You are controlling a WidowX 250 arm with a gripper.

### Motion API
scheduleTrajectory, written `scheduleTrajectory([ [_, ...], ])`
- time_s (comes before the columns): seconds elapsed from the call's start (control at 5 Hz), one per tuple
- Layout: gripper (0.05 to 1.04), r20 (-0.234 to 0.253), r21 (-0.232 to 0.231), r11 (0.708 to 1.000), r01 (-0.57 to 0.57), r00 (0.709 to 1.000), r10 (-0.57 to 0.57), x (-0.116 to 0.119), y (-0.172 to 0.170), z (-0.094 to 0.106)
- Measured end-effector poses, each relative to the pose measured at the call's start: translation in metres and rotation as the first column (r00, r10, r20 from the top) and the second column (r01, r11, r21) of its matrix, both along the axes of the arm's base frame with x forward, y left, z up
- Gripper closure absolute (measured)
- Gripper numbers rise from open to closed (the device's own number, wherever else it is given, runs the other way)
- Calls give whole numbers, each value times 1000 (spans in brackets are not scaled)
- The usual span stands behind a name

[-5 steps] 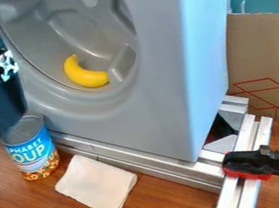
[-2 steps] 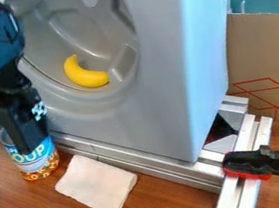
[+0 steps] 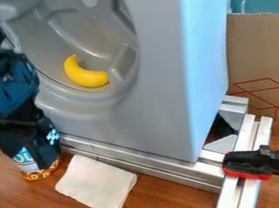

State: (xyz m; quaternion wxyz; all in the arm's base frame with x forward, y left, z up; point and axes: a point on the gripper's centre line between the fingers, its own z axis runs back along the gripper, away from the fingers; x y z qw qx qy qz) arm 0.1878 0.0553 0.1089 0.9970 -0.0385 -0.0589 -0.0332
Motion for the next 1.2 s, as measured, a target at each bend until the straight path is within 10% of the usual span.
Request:
scheduleTrajectory([
  [1.2,83,-94,105,994,17,996,-7,54,7,-104],
])
